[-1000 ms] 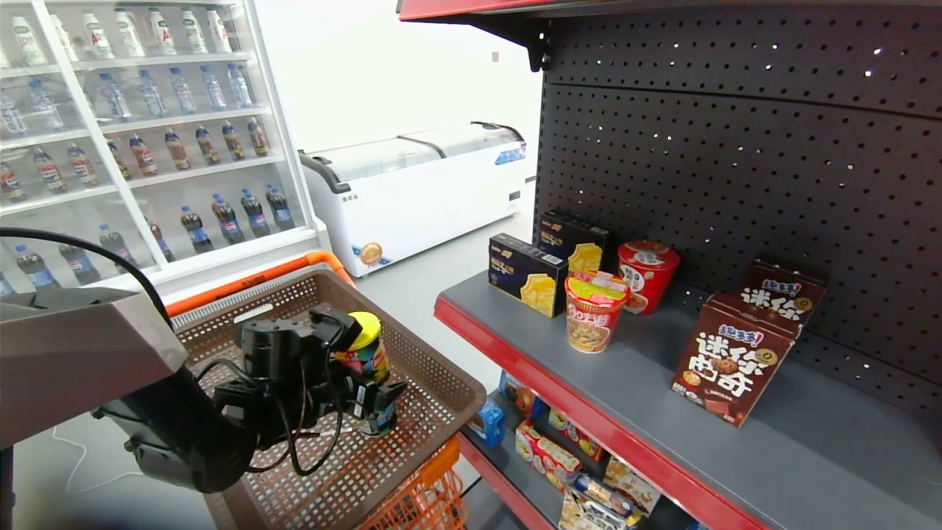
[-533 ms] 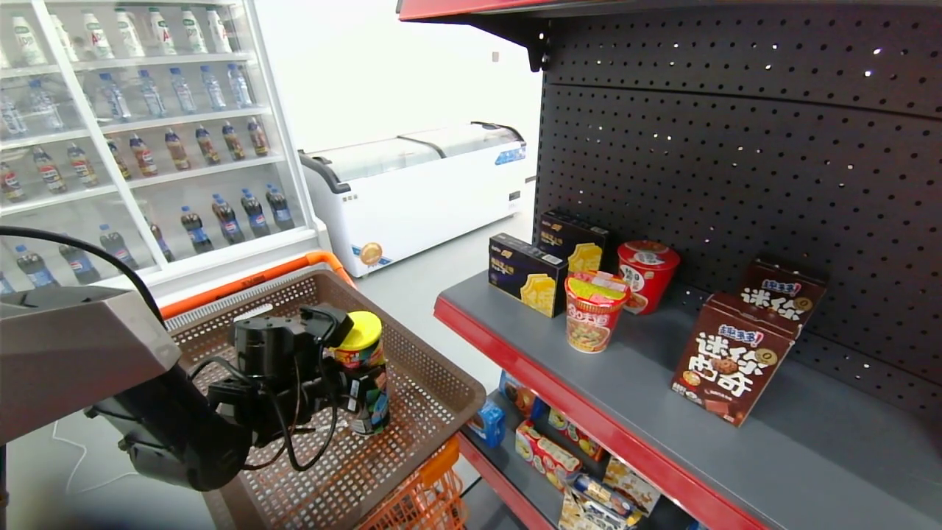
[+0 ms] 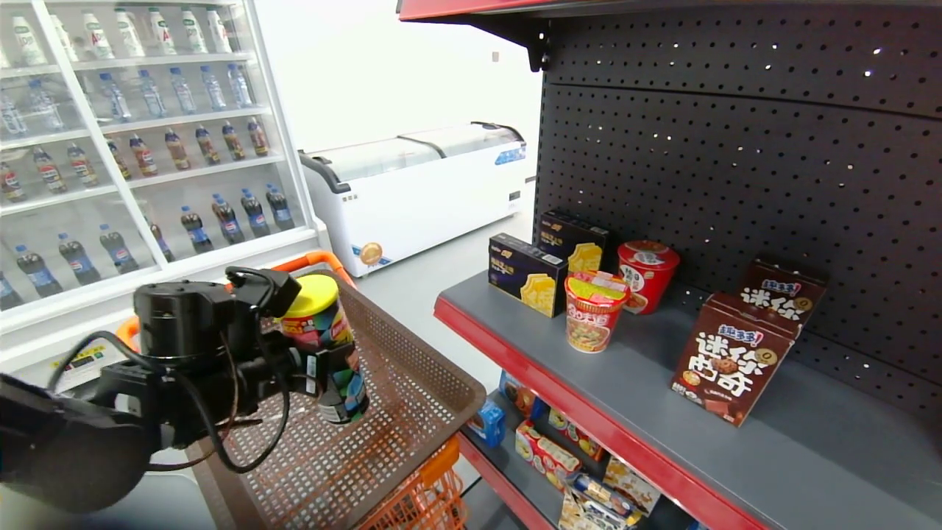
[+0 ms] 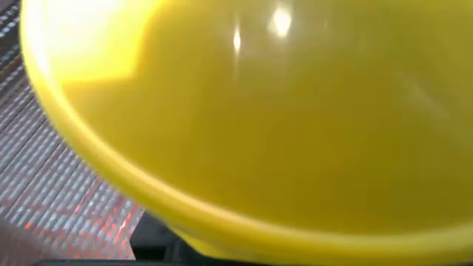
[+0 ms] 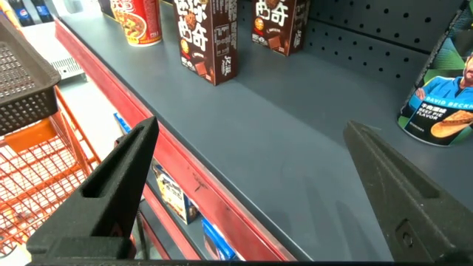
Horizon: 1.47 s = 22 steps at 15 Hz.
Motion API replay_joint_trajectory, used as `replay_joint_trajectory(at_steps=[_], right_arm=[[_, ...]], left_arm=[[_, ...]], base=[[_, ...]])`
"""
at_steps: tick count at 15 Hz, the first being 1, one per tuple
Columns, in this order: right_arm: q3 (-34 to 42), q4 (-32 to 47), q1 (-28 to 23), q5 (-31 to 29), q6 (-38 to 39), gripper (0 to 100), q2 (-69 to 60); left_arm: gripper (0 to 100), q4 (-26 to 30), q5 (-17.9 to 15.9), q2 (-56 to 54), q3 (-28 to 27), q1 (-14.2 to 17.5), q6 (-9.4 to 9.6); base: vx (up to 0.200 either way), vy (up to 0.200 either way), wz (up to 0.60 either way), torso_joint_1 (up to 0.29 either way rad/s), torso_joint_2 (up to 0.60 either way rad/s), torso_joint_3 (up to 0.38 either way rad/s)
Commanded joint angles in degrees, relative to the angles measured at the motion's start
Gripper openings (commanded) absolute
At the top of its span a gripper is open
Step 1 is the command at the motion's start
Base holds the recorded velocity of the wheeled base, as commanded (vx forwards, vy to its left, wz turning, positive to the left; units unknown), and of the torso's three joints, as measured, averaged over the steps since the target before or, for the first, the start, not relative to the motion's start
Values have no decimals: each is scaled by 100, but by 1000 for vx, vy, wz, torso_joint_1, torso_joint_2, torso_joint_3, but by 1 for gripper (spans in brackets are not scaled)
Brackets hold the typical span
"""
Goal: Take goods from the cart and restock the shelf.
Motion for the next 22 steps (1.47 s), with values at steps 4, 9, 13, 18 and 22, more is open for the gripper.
replay_joint_trajectory(at_steps=[4, 9, 13, 18, 22], right_arm=[[0, -2, 0, 2, -2, 100, 7], [0, -2, 0, 2, -2, 100, 7], [0, -2, 0, 11, -2, 100, 7], [0, -2, 0, 11, -2, 100, 7], [0, -2, 0, 11, -11, 100, 7]], left_arm=[[0, 1187, 148, -2949, 1275, -79, -64], [0, 1160, 517, -4566, 1960, -61, -64], [0, 1635, 490, -5489, 1987, -123, 322], [0, 2988, 508, -6904, 2004, -97, 375], [0, 4096, 508, -8012, 1925, -88, 401]], base=[[0, 0, 0, 0, 0, 0], [0, 0, 0, 0, 0, 0], [0, 0, 0, 0, 0, 0], [0, 0, -600, -2, -1, 4], [0, 0, -600, 1, 1, 4]])
